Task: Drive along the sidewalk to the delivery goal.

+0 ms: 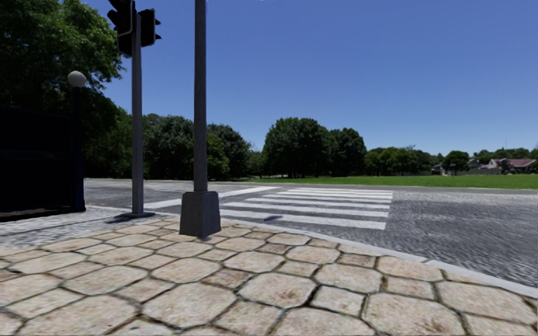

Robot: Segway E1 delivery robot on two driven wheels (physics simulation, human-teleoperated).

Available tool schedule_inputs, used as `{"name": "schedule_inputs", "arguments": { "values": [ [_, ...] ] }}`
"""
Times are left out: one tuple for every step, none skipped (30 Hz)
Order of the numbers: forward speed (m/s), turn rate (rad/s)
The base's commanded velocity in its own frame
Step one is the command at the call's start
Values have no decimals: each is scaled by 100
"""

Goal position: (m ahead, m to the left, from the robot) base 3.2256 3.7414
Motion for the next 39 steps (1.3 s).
{"name": "schedule_inputs", "arguments": {
  "values": [
    [200, 120],
    [200, 120],
    [200, 120],
    [200, 120],
    [200, 120],
    [200, 120],
    [200, 120],
    [200, 120],
    [200, 120],
    [200, 120],
    [200, 120],
    [200, 120],
    [200, 120],
    [200, 120],
    [200, 120],
    [200, 120],
    [200, 120],
    [200, 120],
    [200, 120],
    [200, 120],
    [200, 120],
    [200, 116],
    [200, 94],
    [200, 94],
    [200, 84],
    [200, 81],
    [200, 32],
    [200, 31],
    [200, 31],
    [200, 31],
    [200, 31],
    [200, 31],
    [200, 31],
    [200, 30],
    [200, 30],
    [200, 31],
    [200, 31],
    [200, 31],
    [200, 37]
  ]
}}
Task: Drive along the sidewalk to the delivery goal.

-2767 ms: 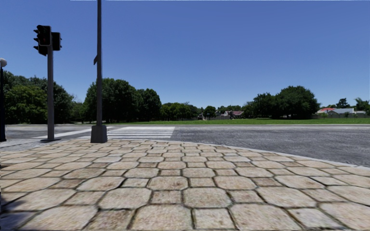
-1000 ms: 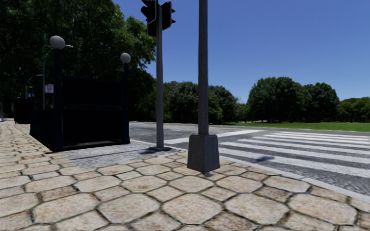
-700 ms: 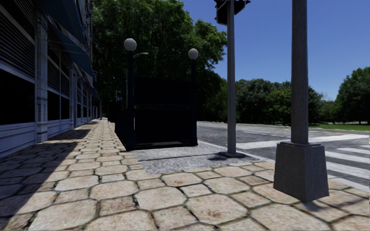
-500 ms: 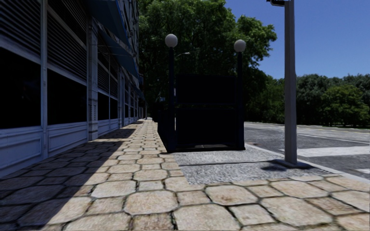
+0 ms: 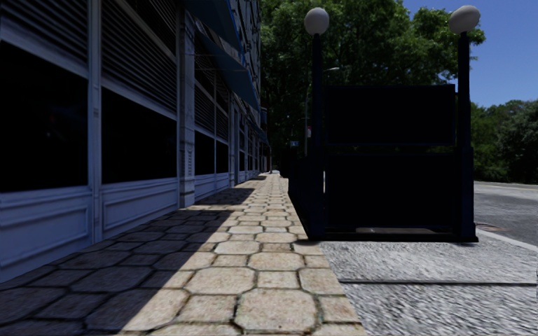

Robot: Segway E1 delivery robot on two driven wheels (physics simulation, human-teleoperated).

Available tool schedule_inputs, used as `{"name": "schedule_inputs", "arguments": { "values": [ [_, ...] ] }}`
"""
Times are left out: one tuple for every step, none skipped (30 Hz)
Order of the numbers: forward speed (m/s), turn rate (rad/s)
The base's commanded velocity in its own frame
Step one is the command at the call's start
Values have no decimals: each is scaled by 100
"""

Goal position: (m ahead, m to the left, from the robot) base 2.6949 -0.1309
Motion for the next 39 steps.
{"name": "schedule_inputs", "arguments": {
  "values": [
    [200, 58],
    [200, 69],
    [200, 92],
    [200, 120],
    [200, 120],
    [200, 120],
    [200, 120],
    [200, 120],
    [200, 120],
    [200, 120],
    [200, 120],
    [200, 120],
    [200, 110],
    [200, 104],
    [200, 104],
    [200, 0],
    [200, 0],
    [200, 0],
    [197, 0],
    [197, 0],
    [192, 0],
    [190, 0],
    [189, 0],
    [189, 0],
    [189, 0],
    [188, 0],
    [187, 0],
    [185, 0],
    [181, 0],
    [177, 0],
    [177, 0],
    [172, 0],
    [159, 0],
    [151, 0],
    [150, 0],
    [150, 0],
    [150, 0],
    [149, 0],
    [149, 0]
  ]
}}
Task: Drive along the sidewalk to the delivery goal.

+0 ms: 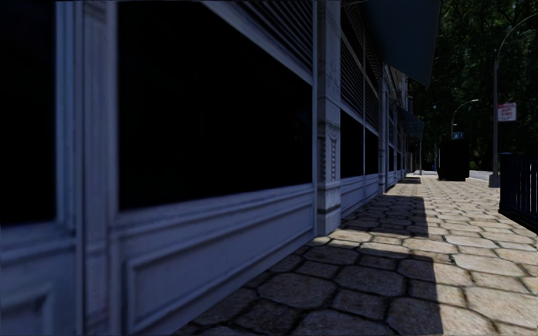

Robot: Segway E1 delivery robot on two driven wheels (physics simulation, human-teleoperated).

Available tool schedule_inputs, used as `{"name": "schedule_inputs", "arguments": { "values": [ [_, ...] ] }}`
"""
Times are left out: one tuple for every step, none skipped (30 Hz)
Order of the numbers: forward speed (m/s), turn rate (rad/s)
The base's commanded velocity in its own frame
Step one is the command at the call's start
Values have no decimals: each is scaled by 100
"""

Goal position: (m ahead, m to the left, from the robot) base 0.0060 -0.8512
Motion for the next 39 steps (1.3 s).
{"name": "schedule_inputs", "arguments": {
  "values": [
    [149, 0],
    [149, 0],
    [149, 0],
    [149, 0],
    [149, 0],
    [149, 0],
    [149, 0],
    [149, 0],
    [147, 0],
    [145, 0],
    [145, 0],
    [143, 0],
    [138, 0],
    [133, 0],
    [127, 0],
    [127, 0],
    [115, 0],
    [103, 0],
    [79, 0],
    [79, 0],
    [51, 0],
    [13, 0],
    [0, 0],
    [0, 0],
    [0, 0],
    [0, 0],
    [0, 0],
    [0, 0],
    [0, 0],
    [0, 0],
    [0, 0],
    [0, 0],
    [0, 0],
    [0, -79],
    [0, -120],
    [0, -120],
    [0, -120],
    [0, -120],
    [0, -120]
  ]
}}
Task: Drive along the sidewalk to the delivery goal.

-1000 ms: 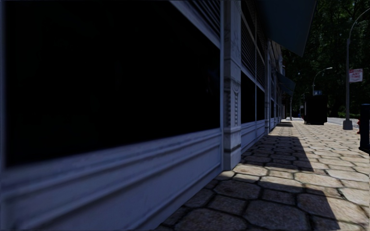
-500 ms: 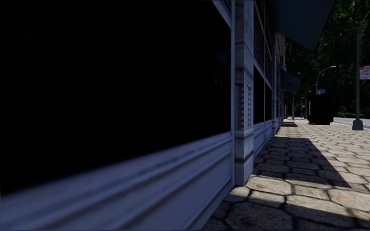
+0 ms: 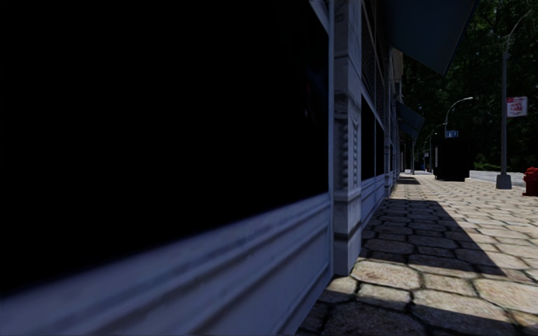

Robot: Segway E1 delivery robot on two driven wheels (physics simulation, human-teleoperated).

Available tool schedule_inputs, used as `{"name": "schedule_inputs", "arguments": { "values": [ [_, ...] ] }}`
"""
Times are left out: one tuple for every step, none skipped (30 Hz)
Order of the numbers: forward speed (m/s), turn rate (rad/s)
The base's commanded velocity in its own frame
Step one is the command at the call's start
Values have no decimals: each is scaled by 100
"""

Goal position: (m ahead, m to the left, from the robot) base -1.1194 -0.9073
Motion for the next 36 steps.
{"name": "schedule_inputs", "arguments": {
  "values": [
    [0, -120],
    [0, -120],
    [0, -120],
    [0, -120],
    [0, -120],
    [0, -119],
    [0, 0],
    [0, 0],
    [0, 0],
    [0, 0],
    [0, 0],
    [0, 0],
    [0, 0],
    [0, 0],
    [0, 0],
    [0, 0],
    [0, 0],
    [0, 0],
    [0, 0],
    [0, 0],
    [0, 0],
    [0, 0],
    [0, 0],
    [0, 0],
    [0, 0],
    [0, 0],
    [0, 0],
    [0, 0],
    [0, 0],
    [0, 0],
    [0, 0],
    [0, 0],
    [0, 0],
    [0, 0],
    [0, 0],
    [0, 0]
  ]
}}
